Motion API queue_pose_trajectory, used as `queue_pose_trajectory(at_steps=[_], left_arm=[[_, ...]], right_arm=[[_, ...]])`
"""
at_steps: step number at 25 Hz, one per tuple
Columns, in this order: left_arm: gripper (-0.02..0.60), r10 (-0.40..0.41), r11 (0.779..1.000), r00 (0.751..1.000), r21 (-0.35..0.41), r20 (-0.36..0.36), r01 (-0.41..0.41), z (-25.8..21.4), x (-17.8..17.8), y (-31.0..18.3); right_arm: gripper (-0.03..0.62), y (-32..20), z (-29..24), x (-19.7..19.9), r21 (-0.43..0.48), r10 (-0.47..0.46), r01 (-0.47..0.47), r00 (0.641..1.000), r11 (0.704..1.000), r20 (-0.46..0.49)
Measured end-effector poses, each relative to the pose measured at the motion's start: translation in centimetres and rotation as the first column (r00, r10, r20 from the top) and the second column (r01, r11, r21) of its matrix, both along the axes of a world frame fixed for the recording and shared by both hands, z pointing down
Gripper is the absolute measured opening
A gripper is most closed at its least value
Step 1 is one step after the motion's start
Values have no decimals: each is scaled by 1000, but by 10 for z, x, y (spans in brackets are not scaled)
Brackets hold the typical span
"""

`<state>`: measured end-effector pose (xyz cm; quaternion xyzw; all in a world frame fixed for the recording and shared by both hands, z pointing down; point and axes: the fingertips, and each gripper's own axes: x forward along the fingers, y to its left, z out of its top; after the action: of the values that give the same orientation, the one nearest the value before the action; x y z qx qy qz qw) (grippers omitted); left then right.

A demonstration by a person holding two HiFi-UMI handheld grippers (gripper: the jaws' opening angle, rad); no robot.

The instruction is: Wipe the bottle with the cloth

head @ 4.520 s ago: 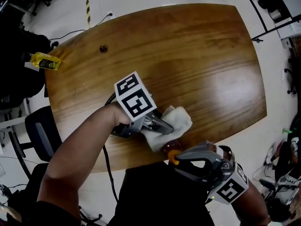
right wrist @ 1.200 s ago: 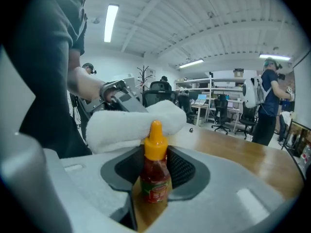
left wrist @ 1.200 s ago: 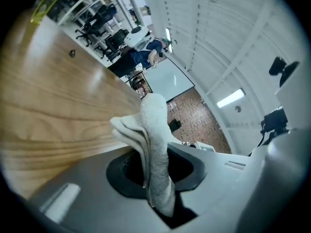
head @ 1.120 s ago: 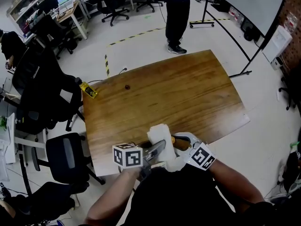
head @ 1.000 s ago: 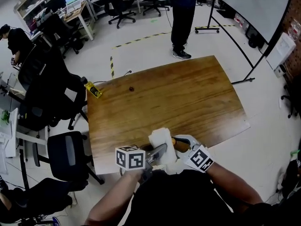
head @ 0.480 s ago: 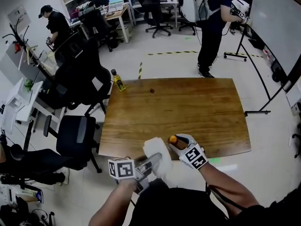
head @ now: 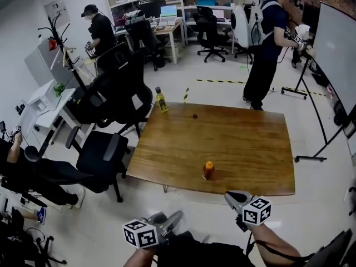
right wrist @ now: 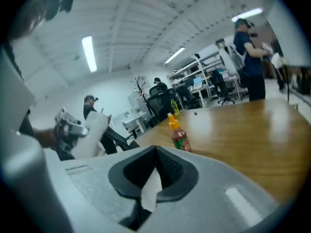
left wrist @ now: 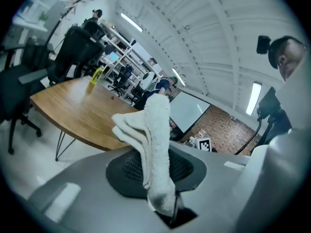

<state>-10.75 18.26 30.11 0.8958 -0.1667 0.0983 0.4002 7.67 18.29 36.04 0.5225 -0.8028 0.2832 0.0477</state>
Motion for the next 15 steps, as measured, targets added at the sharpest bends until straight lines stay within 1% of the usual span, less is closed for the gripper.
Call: queue_pose_trajectory(at_steps=[1,2,4,7,11,13,15], left_arm=[[100,3,1000,1000,28,4,-3,-3,-2,5],[100,16,999,1000,47,-1,-16,-6,-2,9],[100,49,997,999,69,-12,-48,-5,-1,13],[100,71,991,997,112,-6,-70,4,-4,6],[100,109,981,994,163,-14,-105,-4,-14,-6],[100,138,973,990,189,-10,-134,-8,-22,-11],[100,162,967,987,200,-15,-156,-10,-29,-18]], right_arm=[[2,14,-11,-5,-4,12,-12,998,1000,69],[2,26,-20,-9,-1,24,-24,993,1000,112],[2,47,-33,-17,9,41,-43,988,999,148],[2,75,-39,-28,16,68,-71,986,997,153],[2,98,-38,-30,4,184,-187,969,982,168],[2,105,-37,-39,4,229,-233,957,972,178],[2,110,-40,-49,13,267,-273,949,962,165]])
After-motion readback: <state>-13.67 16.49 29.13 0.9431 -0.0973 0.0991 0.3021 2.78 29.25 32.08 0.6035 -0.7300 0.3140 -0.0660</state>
